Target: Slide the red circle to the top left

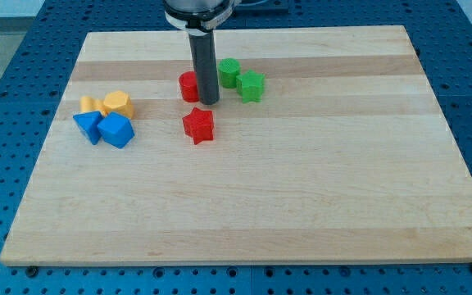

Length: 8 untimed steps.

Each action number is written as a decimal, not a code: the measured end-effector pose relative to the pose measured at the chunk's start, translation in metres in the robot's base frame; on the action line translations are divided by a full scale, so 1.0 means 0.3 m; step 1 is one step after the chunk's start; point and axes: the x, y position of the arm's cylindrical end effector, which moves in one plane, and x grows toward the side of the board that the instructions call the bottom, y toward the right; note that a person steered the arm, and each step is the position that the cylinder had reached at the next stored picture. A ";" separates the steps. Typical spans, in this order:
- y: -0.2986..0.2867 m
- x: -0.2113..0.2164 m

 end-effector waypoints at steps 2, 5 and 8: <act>-0.340 -0.058; -0.023 -0.136; -0.283 -0.131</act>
